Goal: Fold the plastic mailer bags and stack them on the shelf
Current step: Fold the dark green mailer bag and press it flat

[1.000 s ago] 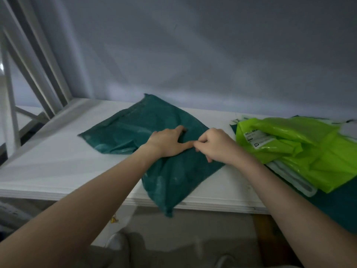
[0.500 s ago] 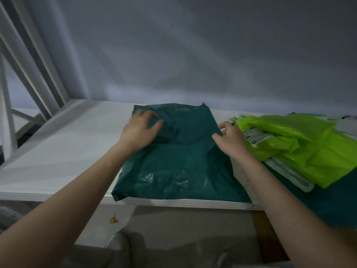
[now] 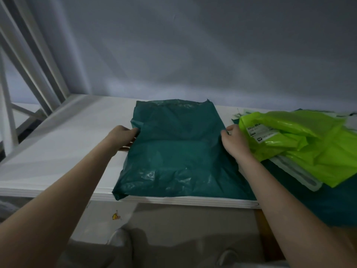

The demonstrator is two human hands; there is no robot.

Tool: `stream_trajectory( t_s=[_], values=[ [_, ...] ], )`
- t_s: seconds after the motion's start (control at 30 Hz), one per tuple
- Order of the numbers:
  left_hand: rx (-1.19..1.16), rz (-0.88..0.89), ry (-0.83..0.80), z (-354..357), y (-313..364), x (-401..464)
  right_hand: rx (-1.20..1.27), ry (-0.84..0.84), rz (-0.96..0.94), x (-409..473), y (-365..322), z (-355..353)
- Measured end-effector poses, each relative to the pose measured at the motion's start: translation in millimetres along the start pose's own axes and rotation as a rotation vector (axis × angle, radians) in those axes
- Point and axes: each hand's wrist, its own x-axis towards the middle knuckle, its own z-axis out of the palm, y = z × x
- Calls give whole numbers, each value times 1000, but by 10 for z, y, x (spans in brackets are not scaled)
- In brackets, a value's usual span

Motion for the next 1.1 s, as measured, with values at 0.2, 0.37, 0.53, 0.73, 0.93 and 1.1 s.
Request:
stream_trajectory(
  t_s=[0.2,0.37,0.53,0.73,0.93,1.1],
  values=[
    [-62,77,51,38,38,2,39,127,-49,36,6,15],
    [-130,74,125,0,13,75,100,173,-83,28,9,-51],
    [-176,84,237,-58,-18,104,173,216,-125,12,-5,-142],
    [-287,171,229,-49,25,78,199,204,-117,3,14,-136],
    [-256,202,318,-67,11,92,215,181,-94,-5,6,-159],
    [-210,178,337,-68,14,97,185,174,-77,-1,-7,-131]
  ],
)
